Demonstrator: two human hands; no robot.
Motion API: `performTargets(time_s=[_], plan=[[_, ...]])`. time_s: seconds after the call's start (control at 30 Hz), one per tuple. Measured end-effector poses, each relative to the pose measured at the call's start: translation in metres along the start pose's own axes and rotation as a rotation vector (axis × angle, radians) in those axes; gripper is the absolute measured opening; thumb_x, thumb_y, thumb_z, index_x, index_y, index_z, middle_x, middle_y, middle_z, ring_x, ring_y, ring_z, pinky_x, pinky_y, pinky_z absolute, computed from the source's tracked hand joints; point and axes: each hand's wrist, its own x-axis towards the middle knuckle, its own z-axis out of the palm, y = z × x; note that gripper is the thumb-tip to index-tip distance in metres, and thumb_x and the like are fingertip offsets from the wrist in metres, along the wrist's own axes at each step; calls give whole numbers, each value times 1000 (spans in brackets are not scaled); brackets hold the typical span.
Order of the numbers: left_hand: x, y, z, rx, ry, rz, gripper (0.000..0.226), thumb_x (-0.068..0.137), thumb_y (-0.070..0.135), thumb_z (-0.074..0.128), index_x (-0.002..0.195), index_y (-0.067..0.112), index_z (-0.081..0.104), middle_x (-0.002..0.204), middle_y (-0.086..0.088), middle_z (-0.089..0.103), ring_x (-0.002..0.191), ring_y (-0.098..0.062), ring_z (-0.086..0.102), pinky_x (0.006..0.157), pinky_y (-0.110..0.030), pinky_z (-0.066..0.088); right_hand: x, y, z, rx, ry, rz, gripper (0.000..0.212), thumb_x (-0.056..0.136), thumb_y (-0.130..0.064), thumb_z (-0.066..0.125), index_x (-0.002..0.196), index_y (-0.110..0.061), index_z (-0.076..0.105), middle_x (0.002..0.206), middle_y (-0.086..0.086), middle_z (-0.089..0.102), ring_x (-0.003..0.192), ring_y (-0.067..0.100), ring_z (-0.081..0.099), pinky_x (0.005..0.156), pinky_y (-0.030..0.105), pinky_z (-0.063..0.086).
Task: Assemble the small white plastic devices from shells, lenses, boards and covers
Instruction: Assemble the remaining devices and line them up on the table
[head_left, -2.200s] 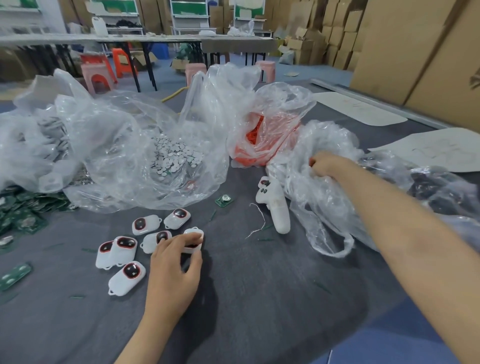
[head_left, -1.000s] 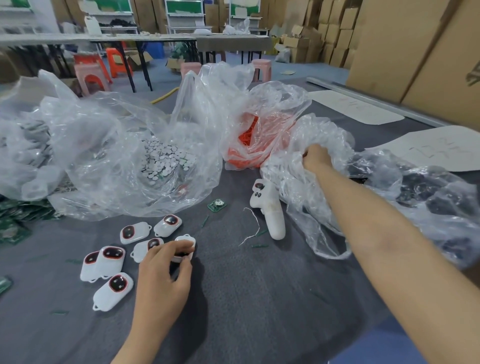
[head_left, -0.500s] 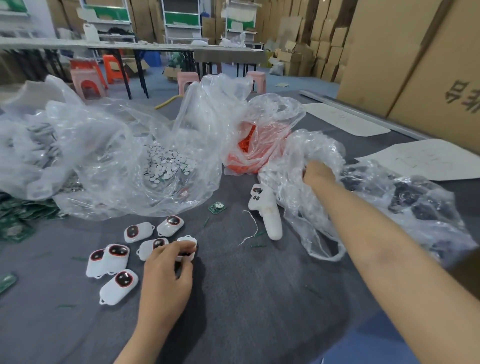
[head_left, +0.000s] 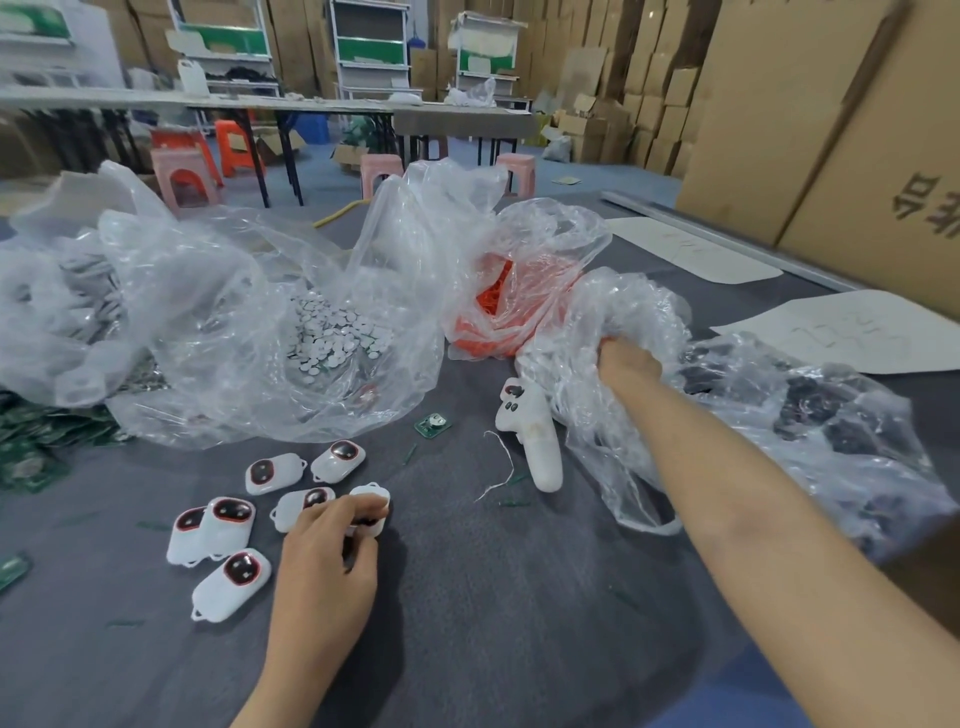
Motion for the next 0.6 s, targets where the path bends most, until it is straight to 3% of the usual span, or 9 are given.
performTargets(time_s=[0.13, 0.27, 0.37, 0.5, 0.6], plan=[[2, -1, 1, 5, 13, -1, 47, 73, -18, 62, 89, 26, 67, 87, 19, 65, 96, 14, 48, 76, 4, 32, 5, 1, 3, 42, 37, 36, 31, 98, -11, 36, 120, -10, 57, 121, 11, 60, 109, 30, 58, 83, 36, 44], [2, -2, 1, 14, 10, -8, 47, 73, -17, 61, 88, 28, 66, 86, 20, 64, 95, 8, 52, 78, 3, 32, 6, 4, 4, 109, 42, 26, 27, 97, -8, 39, 114, -8, 59, 117, 13, 61, 106, 33, 58, 87, 39, 46], [1, -2, 1, 24, 0, -9, 50, 74, -16, 61, 88, 32, 63, 86, 19, 65, 92, 2, 53, 80, 1, 33, 7, 9, -3, 166, 5, -8, 21, 96, -14, 46, 108, -4, 60, 112, 16, 61, 103, 34, 59, 79, 36, 43], [1, -4, 1, 13, 3, -20, 52, 75, -13, 61, 89, 37, 61, 89, 8, 67, 92, 0, 53, 80, 1, 32, 6, 13, -17, 223, 57, -44, 12, 90, -19, 57, 91, -7, 58, 95, 14, 60, 85, 32, 57, 69, 32, 40], [0, -4, 1, 13, 5, -22, 51, 75, -13, 62, 89, 36, 61, 87, 8, 66, 90, -1, 53, 79, 1, 31, 2, 15, -20, 135, 37, -73, 11, 89, -18, 56, 82, -9, 56, 89, 11, 61, 77, 28, 54, 66, 32, 40]])
